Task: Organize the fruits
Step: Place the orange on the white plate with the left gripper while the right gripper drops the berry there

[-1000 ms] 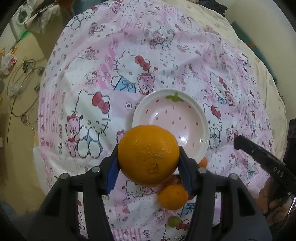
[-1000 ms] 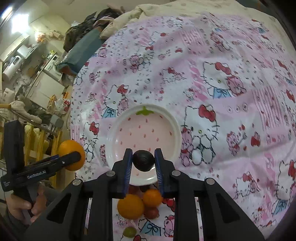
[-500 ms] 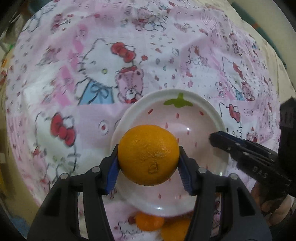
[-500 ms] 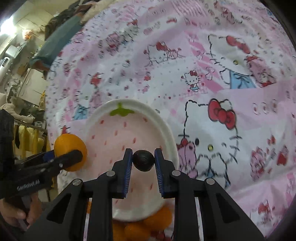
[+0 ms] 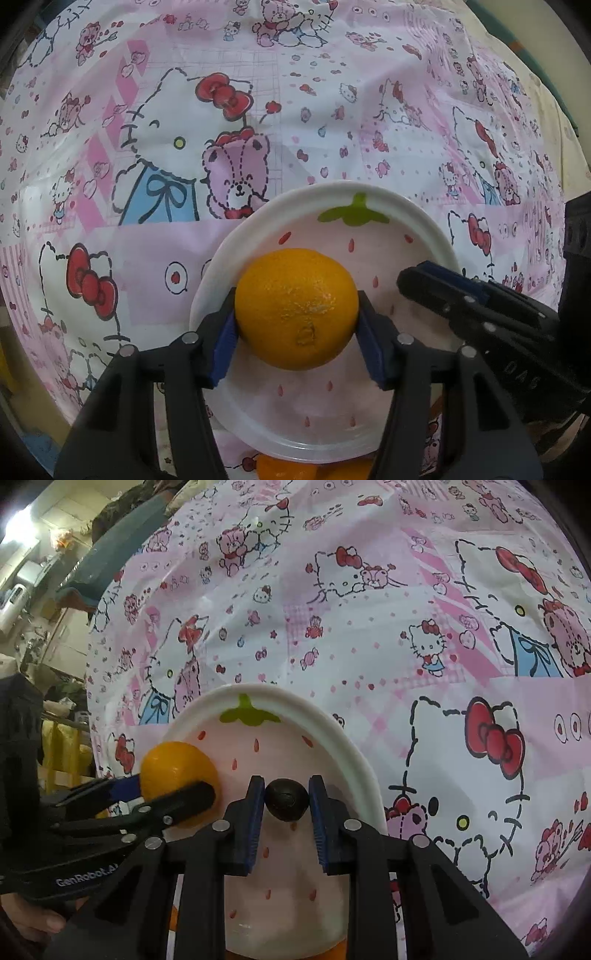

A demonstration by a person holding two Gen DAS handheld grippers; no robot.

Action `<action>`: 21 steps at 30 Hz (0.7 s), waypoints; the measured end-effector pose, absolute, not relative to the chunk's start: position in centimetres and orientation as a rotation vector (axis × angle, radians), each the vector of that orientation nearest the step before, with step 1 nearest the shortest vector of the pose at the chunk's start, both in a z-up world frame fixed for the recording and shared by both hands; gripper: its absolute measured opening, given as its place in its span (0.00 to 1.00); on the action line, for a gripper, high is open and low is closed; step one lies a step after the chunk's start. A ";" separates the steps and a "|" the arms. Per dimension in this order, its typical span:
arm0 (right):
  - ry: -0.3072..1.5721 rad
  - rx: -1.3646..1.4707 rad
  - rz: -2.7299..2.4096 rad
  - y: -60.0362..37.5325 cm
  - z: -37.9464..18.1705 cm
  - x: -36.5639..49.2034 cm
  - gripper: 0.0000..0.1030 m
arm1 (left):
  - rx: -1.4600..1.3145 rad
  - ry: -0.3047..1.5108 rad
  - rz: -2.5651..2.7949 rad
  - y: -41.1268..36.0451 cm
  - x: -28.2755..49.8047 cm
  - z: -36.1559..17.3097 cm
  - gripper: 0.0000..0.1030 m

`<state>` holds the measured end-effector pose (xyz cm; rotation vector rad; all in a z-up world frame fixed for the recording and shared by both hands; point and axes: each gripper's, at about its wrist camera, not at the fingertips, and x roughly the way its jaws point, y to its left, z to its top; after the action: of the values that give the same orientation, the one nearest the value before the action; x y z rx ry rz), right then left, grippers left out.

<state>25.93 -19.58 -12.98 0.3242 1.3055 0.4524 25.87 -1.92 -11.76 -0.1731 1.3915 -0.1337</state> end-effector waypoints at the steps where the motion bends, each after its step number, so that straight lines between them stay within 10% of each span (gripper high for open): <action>1: 1.304 0.330 0.449 -19.7 -12.9 26.0 0.27 | -0.171 1.391 -0.135 -1.8 25.8 -11.7 0.53; 18: 1.282 0.395 0.438 -21.1 -12.3 25.9 0.29 | -0.165 1.395 -0.146 -1.9 25.4 -11.9 0.60; 21: 1.251 0.414 0.444 -21.5 -11.6 25.7 0.51 | -0.147 1.346 -0.148 -2.1 25.2 -11.0 0.75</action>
<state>25.70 -21.48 -11.63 0.4137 1.2509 0.4439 25.18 -2.08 -11.02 -0.1472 1.3461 -0.1483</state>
